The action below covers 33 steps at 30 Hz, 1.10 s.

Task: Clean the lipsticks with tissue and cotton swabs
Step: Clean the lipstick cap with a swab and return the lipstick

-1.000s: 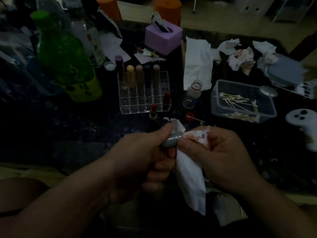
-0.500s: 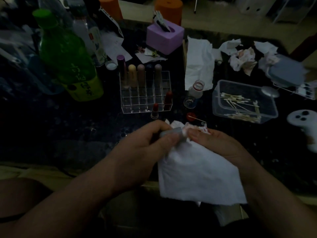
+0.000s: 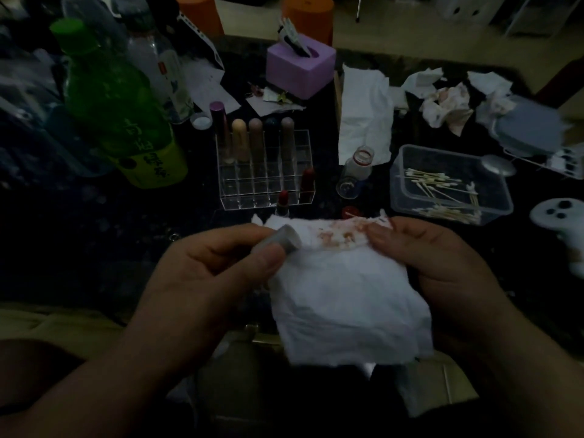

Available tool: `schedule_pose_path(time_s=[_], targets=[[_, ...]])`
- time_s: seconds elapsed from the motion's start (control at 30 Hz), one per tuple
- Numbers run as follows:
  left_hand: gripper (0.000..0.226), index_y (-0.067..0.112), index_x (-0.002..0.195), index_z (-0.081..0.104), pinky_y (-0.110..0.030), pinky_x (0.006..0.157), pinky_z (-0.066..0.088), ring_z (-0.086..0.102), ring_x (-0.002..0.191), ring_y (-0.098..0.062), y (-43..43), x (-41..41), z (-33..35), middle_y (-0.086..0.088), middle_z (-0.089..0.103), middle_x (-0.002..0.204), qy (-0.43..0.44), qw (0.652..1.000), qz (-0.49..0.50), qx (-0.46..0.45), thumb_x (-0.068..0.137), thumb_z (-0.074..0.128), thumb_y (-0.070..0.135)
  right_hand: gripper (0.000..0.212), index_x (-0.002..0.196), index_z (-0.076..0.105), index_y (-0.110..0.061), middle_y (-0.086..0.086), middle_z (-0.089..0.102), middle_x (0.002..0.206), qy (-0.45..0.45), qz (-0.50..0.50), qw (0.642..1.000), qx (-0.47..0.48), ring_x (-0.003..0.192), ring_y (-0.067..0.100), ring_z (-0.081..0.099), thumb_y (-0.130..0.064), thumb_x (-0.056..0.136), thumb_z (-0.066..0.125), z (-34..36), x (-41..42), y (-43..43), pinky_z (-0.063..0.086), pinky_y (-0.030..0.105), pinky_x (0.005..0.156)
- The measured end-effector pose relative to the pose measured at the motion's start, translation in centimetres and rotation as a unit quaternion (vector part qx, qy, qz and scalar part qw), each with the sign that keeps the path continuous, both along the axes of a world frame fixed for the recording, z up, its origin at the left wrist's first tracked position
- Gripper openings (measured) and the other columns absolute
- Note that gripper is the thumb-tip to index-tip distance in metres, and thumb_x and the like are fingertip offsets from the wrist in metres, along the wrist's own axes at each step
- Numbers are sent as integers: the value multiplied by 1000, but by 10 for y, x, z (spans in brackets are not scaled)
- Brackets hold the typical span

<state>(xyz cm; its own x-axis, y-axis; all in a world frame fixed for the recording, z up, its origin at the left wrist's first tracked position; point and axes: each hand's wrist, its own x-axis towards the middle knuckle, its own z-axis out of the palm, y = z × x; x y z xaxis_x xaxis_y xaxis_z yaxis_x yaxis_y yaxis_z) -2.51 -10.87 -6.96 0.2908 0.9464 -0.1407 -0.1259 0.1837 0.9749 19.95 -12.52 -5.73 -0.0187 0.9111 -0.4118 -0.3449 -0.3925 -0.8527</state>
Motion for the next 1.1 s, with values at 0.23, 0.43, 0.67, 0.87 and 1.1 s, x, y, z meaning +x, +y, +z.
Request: schedule_pose_path(time_s=[0.23,0.43,0.67,0.87,1.1], targets=[[27,25,94,77,-28,79,58,73,97,-23,11,-7,3,-4,75,102,64,997,-35,-8,69,87,28,18,84,74,-5,14,76,85,-243,59,968,18,81,35,73,-23,85,70,-21,10,10,57,44,74],[39,24,83,78,-21,69,56,72,81,-12,15,-13,6,3,74,88,-84,993,-75,-36,48,95,25,29,79,74,-8,11,71,76,-490,123,862,49,74,28,67,-35,88,69,-47,18,29,54,39,69],[40,28,79,78,-24,72,57,73,94,-20,14,-13,1,-4,76,95,-59,996,-57,22,44,92,16,21,78,66,-17,-1,65,72,-605,115,788,16,67,12,59,-37,84,72,-53,16,35,50,34,64],[32,23,87,78,-21,74,53,69,86,-12,16,-9,-3,5,70,90,5,996,-65,59,60,92,13,32,110,68,-30,-14,69,99,-557,101,817,109,88,1,63,-34,80,77,-24,-7,13,48,16,74],[35,16,99,77,-21,78,56,73,92,-12,11,11,-15,1,76,96,87,995,-25,35,64,79,22,22,100,77,-19,10,68,76,-173,138,968,119,60,11,55,-24,79,79,-27,-25,-1,43,24,56]])
